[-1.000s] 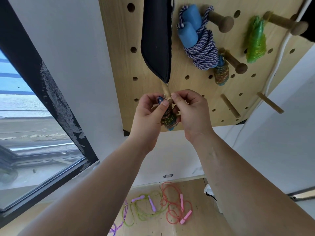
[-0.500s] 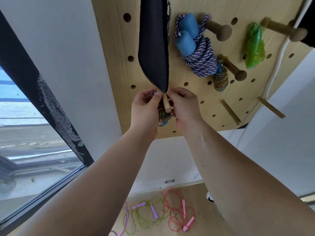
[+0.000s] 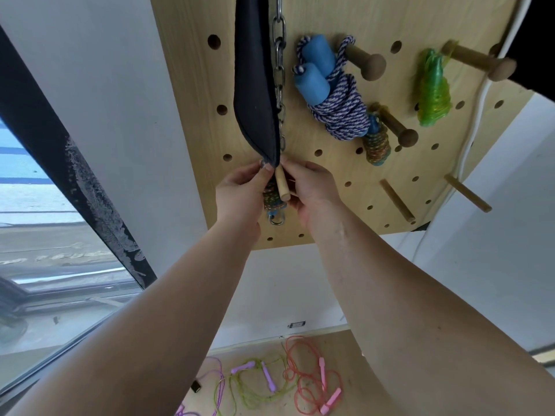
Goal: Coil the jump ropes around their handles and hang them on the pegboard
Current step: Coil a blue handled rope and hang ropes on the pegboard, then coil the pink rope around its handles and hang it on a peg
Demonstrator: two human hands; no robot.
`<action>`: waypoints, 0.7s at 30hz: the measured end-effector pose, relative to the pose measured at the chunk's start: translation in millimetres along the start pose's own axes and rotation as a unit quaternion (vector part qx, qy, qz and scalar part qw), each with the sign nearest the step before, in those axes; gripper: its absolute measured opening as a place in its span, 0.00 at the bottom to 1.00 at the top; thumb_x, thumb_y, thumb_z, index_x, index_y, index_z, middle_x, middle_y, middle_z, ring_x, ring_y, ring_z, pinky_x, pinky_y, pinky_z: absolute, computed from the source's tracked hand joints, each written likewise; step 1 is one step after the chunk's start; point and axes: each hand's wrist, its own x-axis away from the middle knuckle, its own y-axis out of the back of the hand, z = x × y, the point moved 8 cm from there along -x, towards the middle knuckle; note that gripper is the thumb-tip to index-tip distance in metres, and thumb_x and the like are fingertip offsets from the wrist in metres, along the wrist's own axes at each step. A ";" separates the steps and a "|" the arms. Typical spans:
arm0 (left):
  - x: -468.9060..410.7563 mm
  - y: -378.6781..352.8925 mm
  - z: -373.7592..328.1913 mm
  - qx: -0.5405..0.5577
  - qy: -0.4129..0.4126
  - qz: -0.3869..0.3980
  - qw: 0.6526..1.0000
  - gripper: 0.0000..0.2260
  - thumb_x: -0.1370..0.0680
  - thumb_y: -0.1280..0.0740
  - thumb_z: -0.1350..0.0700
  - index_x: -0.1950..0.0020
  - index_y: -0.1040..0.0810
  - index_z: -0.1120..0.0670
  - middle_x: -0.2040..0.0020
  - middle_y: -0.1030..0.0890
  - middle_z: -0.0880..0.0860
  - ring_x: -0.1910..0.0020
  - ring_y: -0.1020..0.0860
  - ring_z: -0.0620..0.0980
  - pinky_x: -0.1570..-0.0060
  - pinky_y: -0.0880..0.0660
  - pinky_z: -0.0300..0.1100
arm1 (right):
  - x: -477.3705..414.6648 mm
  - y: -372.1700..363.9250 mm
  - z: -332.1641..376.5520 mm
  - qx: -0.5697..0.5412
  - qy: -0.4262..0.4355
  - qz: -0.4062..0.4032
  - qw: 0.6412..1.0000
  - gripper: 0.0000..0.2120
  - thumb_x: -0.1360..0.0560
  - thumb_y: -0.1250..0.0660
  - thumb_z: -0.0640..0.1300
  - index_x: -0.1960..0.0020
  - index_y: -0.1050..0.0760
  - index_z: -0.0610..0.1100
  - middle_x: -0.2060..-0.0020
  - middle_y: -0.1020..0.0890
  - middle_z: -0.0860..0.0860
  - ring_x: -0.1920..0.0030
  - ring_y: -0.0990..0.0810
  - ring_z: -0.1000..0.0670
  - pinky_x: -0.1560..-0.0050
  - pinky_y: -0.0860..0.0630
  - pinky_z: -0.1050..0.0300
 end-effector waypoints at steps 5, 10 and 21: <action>4.6 4.7 0.2 -0.034 -0.027 -0.009 0.999 0.05 0.23 0.25 0.53 0.49 0.16 0.47 0.54 0.14 0.43 0.55 0.16 0.39 0.53 0.21 0.40 | 0.3 8.0 3.9 0.051 0.026 0.012 0.998 0.06 0.24 0.26 0.47 0.53 0.17 0.44 0.57 0.13 0.47 0.56 0.14 0.50 0.61 0.21 0.59; 18.0 6.3 1.1 -0.070 -0.050 -0.036 0.996 0.09 0.23 0.25 0.49 0.44 0.19 0.47 0.49 0.15 0.44 0.53 0.17 0.39 0.52 0.22 0.40 | 15.9 34.8 3.5 0.094 0.076 0.007 0.993 0.06 0.21 0.30 0.46 0.52 0.17 0.45 0.57 0.13 0.51 0.58 0.16 0.55 0.58 0.21 0.61; 122.6 27.7 81.4 -0.113 -0.095 -0.202 0.968 0.06 0.23 0.29 0.48 0.49 0.23 0.47 0.49 0.18 0.50 0.52 0.20 0.51 0.53 0.23 0.48 | 82.2 163.3 -6.6 0.172 0.119 0.100 0.973 0.10 0.20 0.32 0.43 0.55 0.19 0.37 0.61 0.18 0.49 0.60 0.22 0.54 0.62 0.25 0.58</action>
